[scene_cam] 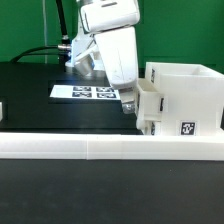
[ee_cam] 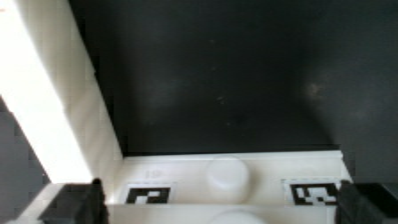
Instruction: Assemble drawer
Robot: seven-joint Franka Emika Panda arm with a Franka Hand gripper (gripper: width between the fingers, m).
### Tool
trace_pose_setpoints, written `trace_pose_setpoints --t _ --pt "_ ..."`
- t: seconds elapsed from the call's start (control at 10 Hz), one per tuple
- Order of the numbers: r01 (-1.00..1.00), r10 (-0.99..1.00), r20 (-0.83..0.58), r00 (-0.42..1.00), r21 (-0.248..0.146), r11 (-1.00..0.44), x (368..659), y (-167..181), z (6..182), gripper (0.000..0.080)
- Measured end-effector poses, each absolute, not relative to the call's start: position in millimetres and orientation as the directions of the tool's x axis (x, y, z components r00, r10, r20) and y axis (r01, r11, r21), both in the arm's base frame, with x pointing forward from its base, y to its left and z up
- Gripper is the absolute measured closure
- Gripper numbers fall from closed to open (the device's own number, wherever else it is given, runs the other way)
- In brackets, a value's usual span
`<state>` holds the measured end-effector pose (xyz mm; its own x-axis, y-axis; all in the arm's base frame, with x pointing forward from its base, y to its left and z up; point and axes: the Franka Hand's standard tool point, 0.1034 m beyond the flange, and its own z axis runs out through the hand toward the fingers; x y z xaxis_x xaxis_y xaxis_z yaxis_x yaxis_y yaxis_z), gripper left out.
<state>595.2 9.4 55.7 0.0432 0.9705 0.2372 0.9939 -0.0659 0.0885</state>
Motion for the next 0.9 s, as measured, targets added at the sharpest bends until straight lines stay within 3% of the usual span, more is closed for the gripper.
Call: trace_pose_setpoints --t 0.3,0.9 --pt "0.981 0.963 0.193 -0.188 0.084 0.175 598.6 8.8 49.6 0.0151" --pt "0.985 0.967 0.192 -0.165 0.089 0.15 601.0 11.9 51.1 0.0151"
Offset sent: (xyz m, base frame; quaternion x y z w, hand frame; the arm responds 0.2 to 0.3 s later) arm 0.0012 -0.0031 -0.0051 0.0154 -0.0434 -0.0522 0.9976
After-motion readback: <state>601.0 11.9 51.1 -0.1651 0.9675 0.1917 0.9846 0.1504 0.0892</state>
